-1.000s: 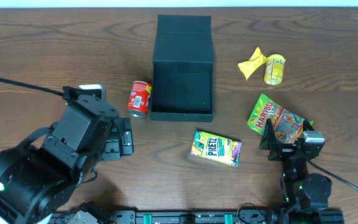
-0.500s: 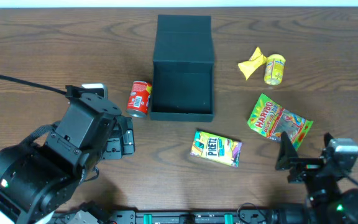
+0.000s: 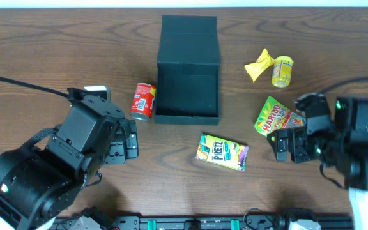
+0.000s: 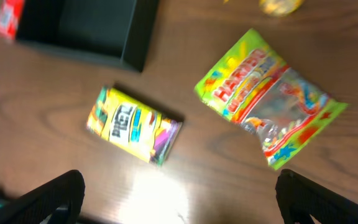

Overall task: Pack container
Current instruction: 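Reach the right gripper to the green Haribo bag and grasp it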

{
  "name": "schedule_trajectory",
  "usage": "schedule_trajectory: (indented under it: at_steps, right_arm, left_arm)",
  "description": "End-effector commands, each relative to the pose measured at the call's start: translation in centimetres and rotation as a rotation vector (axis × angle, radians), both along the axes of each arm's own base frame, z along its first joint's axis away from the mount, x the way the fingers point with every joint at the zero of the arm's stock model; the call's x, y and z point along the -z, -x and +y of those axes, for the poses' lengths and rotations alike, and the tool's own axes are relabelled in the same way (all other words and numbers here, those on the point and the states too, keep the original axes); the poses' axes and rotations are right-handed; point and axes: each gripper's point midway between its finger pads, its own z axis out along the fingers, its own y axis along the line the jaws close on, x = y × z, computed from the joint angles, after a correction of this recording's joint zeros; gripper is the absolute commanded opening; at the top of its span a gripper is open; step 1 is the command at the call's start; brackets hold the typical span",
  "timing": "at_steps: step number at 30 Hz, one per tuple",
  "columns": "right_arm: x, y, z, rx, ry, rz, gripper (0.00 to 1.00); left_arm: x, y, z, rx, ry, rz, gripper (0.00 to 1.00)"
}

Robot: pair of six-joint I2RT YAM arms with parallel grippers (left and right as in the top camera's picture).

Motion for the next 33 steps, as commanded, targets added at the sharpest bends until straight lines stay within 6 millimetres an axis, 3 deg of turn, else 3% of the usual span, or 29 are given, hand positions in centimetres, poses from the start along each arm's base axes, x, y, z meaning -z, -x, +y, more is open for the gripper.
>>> schedule_trajectory:
  at_steps: [1, 7, 12, 15, 21, 33]
  right_arm:
    - [-0.2, -0.7, 1.1, -0.142, -0.005, 0.006, 0.99]
    - [2.0, -1.9, -0.2, -0.148, 0.075, 0.091, 0.99]
    - [4.4, -1.7, -5.4, -0.062, 0.353, 0.248, 0.99]
    - [5.2, -1.9, -7.1, -0.067, 0.452, 0.302, 0.99]
    - [7.5, -1.1, -7.1, -0.25, 0.486, 0.458, 0.99]
    - [12.4, -4.1, -9.1, -0.31, 0.539, 0.593, 0.97]
  left_arm:
    - [-0.3, 0.0, 0.0, 0.009, 0.002, -0.007, 0.95]
    - [-0.3, 0.0, 0.0, 0.01, 0.002, -0.007, 0.95]
    - [-0.3, 0.0, 0.0, 0.009, 0.002, -0.007, 0.95]
    - [-0.3, 0.0, 0.0, 0.01, 0.002, -0.007, 0.95]
    - [-0.3, 0.0, 0.0, 0.009, 0.002, -0.007, 0.95]
    - [-0.3, 0.0, 0.0, 0.009, 0.002, -0.007, 0.95]
